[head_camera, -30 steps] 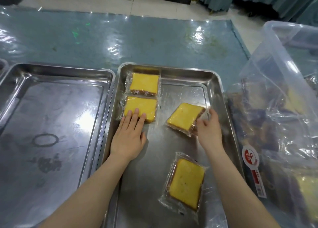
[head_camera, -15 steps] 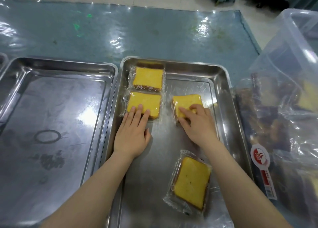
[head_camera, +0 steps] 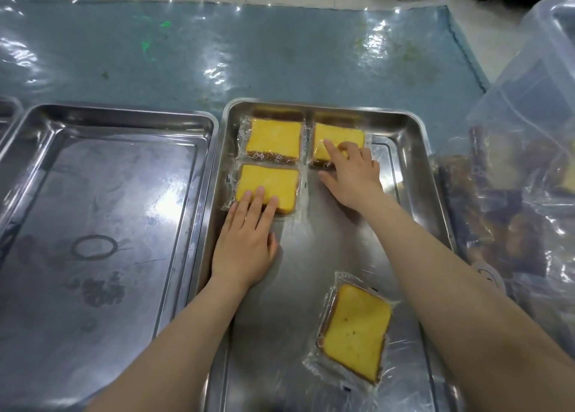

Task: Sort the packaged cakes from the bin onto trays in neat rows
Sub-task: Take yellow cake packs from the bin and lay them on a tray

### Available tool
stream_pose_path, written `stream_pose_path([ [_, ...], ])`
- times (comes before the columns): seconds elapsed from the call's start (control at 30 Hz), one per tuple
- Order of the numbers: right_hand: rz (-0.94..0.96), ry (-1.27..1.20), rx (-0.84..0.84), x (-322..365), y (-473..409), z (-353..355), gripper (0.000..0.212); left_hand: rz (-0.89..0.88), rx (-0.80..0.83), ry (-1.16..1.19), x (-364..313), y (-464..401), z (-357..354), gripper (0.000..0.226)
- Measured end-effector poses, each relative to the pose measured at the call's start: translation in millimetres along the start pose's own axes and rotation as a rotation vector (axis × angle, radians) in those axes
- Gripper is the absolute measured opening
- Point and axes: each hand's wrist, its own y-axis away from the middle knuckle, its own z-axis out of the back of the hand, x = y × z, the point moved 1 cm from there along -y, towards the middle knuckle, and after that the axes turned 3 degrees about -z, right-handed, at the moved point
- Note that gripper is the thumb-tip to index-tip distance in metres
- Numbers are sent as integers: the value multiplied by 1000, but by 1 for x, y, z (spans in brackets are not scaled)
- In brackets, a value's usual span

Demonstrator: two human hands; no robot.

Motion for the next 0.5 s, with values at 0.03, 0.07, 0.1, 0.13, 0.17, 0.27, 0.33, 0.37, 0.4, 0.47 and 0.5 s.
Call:
stream_pose_path([
  [0.03, -5, -75, -6, -1, 9, 2, 62, -2, -4, 0, -1, 1, 0, 65],
  [0.07, -9, -151, -28, -3, 21, 4, 60, -4, -5, 3, -1, 1, 0, 66],
  [0.1, -9, -215, -61, -4, 35, 6, 56, -9, -4, 10, -2, 2, 0, 67],
  [0.13, -5, -263, -93, -6, 50, 8, 50, -16, -4, 21, -2, 3, 1, 68],
  [0.17, -6, -307, -107, -9, 68, 8, 42, -24, -5, 36, -2, 4, 1, 69],
  [0.27, -105, -435, -30, -22, 127, 6, 20, -33, -8, 69, -2, 5, 2, 71],
  [0.33, -176, -470, 35, -30, 160, 5, 12, -34, -16, 73, -3, 5, 3, 70],
  [0.37, -189, -468, 70, -34, 174, 5, 12, -35, -20, 70, -3, 5, 4, 69],
  [0.4, -190, -459, 109, -37, 184, 5, 14, -39, -21, 63, -3, 5, 4, 69],
  [0.47, -194, -443, 179, -41, 200, 4, 17, -43, -14, 48, -3, 5, 3, 67],
  [0.5, -205, -437, 197, -43, 204, 4, 17, -43, -9, 42, -3, 5, 3, 67],
])
